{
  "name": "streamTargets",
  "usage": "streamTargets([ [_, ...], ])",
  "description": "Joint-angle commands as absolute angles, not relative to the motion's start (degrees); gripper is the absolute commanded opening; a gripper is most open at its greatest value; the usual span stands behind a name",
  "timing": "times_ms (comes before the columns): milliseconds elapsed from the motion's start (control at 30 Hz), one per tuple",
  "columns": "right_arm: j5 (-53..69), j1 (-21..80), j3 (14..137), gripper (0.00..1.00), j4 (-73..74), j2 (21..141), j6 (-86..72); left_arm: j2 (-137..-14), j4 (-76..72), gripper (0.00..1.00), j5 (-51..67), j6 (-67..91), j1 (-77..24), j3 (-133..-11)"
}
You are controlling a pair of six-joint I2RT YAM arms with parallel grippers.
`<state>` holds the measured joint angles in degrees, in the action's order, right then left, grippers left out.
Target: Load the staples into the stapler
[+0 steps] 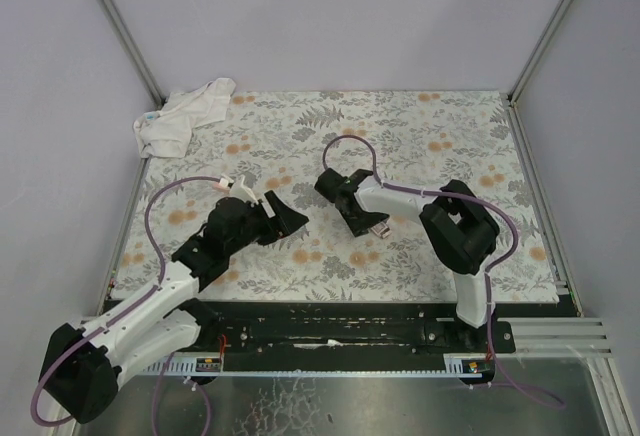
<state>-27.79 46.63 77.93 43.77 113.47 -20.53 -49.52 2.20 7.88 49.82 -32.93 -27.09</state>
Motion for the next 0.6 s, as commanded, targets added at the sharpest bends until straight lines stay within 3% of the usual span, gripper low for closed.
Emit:
streamTargets([
  [0,-27.5,48.4,79.8,0.62,45.9,111.3,-22.3,-47.2,5.1,0.74,5.9,48.2,-32.4,-28.6],
  [167,-23.3,48.8,77.6,0.62,44.5,104.9,-23.0,-47.8,3.1,0.73,7.5,45.1,-32.3,-28.6],
  [333,-20.0,48.1,71.4,0.72,40.2,95.0,-23.5,-56.0,-0.1,0.72,13.0,39.0,-32.5,-33.1],
  [567,-6.8,35.8,53.9,0.73,27.6,80.2,-27.0,-71.4,-4.9,0.68,16.3,30.4,-36.9,-43.8],
])
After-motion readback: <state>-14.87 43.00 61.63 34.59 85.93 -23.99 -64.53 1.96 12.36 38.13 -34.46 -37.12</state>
